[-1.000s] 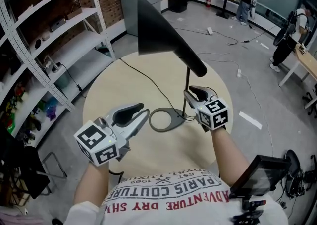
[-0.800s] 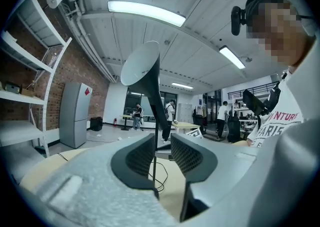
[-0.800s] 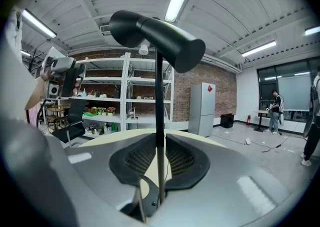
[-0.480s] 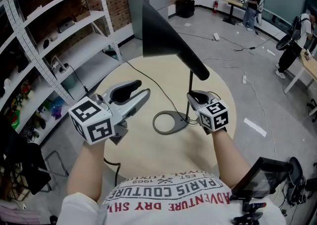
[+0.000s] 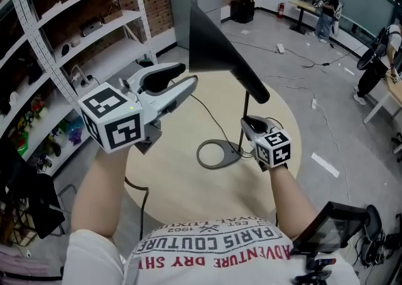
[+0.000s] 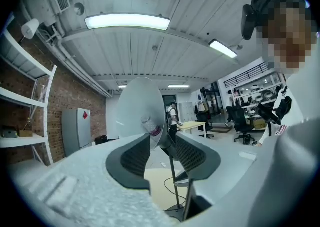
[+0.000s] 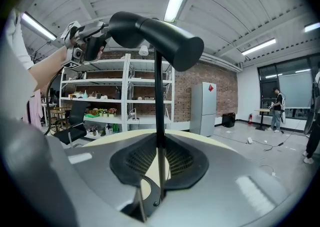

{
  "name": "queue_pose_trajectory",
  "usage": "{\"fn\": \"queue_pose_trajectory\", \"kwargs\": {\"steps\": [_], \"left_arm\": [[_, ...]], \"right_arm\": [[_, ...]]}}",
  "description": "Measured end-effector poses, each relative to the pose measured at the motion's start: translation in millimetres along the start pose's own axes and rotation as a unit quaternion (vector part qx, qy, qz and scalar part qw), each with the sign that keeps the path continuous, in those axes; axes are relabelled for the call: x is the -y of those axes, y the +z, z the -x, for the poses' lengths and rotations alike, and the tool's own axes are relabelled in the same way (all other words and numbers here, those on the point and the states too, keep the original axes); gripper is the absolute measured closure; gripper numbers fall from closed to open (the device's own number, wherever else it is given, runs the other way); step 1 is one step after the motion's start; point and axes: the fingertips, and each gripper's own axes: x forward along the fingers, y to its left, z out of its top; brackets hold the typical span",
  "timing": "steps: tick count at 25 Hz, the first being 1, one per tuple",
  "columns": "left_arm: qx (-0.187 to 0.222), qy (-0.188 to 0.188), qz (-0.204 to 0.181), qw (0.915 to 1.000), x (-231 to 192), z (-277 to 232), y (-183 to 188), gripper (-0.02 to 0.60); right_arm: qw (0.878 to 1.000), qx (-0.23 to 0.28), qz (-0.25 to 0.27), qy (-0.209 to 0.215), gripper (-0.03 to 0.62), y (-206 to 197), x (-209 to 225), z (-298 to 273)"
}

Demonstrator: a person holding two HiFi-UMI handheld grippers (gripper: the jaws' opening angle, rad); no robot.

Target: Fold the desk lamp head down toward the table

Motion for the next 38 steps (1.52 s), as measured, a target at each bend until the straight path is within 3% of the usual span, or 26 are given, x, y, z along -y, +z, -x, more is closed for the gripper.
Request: {"fn": "queue_pose_trajectory", "kwargs": {"steps": [4, 6, 14, 29, 34, 38], "left_arm": [[-0.009, -0.012, -0.023, 0.9996, -1, -5, 2, 0.438], [-0.011, -0.011, -0.031, 0.9994, -1, -6, 1, 0.527], [-0.019, -0.009, -0.067, 0.9976, 3, -11, 5, 0.554], [-0.018, -0.014, -0.045, 0.9987, -2, -5, -15, 0.561], [-0.018, 0.014, -0.04, 0.9989, -13, 12, -22, 0.563], [-0.013, 0.008, -0.034, 0.9993, -5, 5, -25, 0.563]], "right_arm": [[1.0, -0.003, 0.0, 0.003, 0.542, -3, -4, -4], [1.0, -0.004, -0.002, 0.005, 0.542, -5, -5, -6], [1.0, -0.004, -0.001, 0.017, 0.542, -6, -3, -5], [1.0, -0.003, -0.004, 0.014, 0.542, -7, 1, -3], [0.999, 0.002, 0.002, 0.033, 0.542, -1, -11, -24], [1.0, -0.003, 0.0, 0.026, 0.542, -6, -5, -11]]}}
